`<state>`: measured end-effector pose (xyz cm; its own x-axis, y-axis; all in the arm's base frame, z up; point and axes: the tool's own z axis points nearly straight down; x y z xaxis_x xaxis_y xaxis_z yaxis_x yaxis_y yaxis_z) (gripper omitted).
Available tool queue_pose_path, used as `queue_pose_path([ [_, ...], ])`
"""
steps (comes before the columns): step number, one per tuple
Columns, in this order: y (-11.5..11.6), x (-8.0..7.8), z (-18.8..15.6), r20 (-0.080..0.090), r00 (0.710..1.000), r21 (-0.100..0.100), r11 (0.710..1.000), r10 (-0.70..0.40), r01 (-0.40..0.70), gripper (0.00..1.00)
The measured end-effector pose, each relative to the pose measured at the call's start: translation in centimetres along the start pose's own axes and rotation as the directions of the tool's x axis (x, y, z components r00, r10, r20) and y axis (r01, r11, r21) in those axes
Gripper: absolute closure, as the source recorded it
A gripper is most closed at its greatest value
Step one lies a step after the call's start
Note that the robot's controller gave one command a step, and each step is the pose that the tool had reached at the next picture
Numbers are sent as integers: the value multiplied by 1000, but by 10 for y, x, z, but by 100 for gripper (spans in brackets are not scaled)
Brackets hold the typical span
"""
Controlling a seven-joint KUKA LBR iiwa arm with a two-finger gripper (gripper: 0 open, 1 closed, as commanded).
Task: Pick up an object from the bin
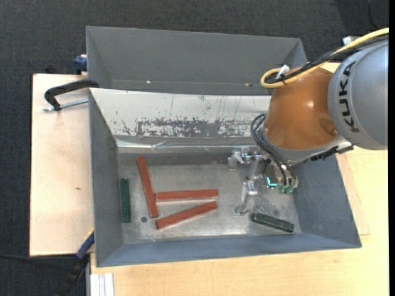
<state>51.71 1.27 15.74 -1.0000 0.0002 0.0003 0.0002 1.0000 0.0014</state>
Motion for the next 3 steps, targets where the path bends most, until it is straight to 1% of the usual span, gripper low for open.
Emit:
queue_pose_path([
  [1, 0, -1, 0, 2, 1000, 0, 1000, 0, 0, 0],
  [2, 51, -46, 84, 7, 978, 0, 978, -210, 211, 100],
  [3, 51, -46, 84, 7, 978, 0, 978, -210, 210, 100],
])
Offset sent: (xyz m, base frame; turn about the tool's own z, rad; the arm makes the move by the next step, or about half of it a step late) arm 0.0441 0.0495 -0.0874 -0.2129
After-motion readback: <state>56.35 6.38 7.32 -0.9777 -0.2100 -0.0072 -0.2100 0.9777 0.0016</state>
